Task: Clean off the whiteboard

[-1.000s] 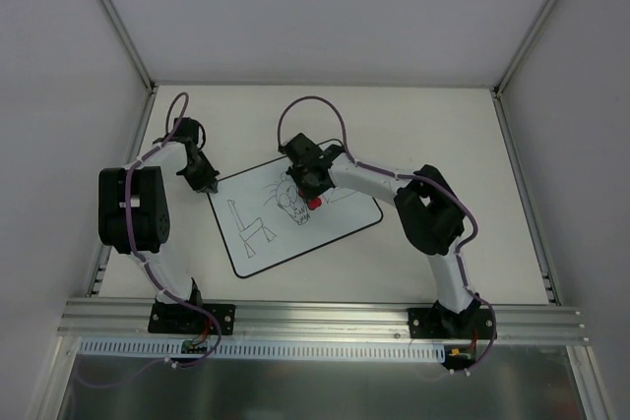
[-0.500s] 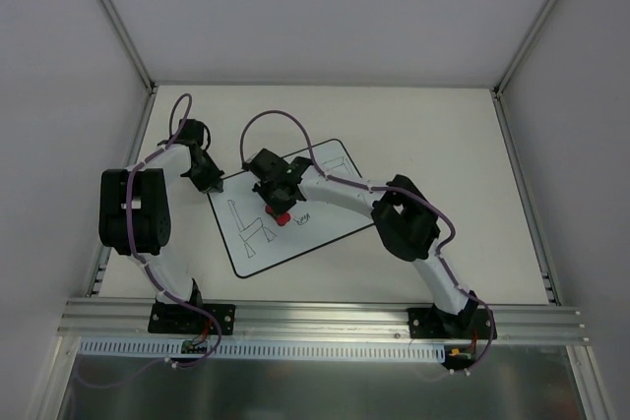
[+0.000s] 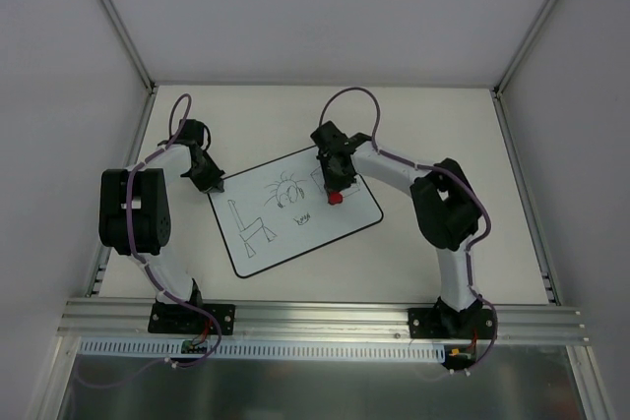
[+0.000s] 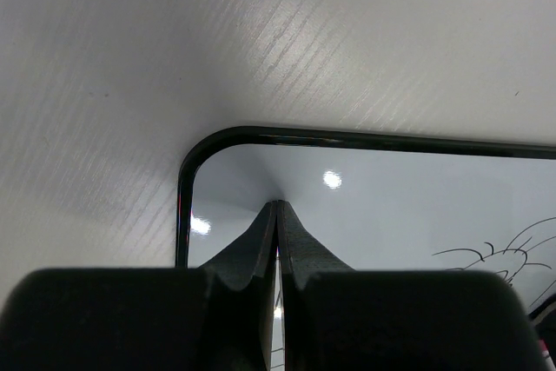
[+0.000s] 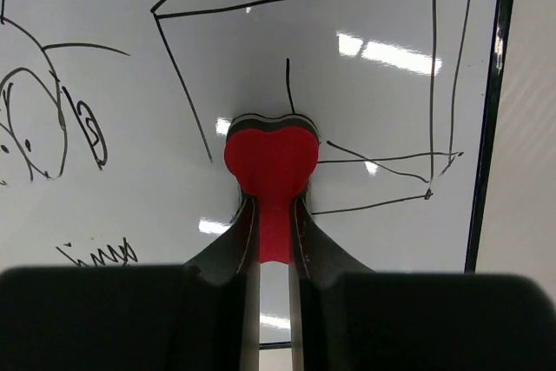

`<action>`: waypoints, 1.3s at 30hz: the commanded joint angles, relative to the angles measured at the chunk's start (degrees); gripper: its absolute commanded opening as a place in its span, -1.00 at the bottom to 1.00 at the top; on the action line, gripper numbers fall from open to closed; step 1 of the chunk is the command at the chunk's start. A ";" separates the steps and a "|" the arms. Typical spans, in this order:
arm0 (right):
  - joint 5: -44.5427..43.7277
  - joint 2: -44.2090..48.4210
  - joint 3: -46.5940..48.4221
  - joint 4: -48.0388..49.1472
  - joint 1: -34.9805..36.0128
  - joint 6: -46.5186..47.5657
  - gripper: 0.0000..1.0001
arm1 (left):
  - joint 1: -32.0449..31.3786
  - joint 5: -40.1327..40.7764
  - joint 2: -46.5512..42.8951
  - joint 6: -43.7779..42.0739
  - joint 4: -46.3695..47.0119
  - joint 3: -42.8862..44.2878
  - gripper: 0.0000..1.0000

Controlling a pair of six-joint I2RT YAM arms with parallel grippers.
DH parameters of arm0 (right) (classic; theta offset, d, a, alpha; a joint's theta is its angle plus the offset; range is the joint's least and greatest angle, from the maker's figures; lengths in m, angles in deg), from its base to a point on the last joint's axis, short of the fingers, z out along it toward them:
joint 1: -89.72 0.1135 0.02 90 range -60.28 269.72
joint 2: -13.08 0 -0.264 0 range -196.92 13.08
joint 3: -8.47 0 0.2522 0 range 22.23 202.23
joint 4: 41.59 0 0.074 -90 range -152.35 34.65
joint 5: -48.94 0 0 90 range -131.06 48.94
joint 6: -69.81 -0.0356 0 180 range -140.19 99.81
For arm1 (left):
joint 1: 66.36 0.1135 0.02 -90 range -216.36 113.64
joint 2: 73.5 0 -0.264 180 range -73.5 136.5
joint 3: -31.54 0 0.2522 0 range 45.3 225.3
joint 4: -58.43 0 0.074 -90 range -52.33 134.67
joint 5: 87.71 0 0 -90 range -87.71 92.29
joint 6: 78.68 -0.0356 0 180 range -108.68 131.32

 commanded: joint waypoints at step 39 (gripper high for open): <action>2.03 -8.03 5.03 -8.87 14.13 0.86 -0.99 | -0.73 0.57 2.08 0.66 -3.24 -2.85 -1.00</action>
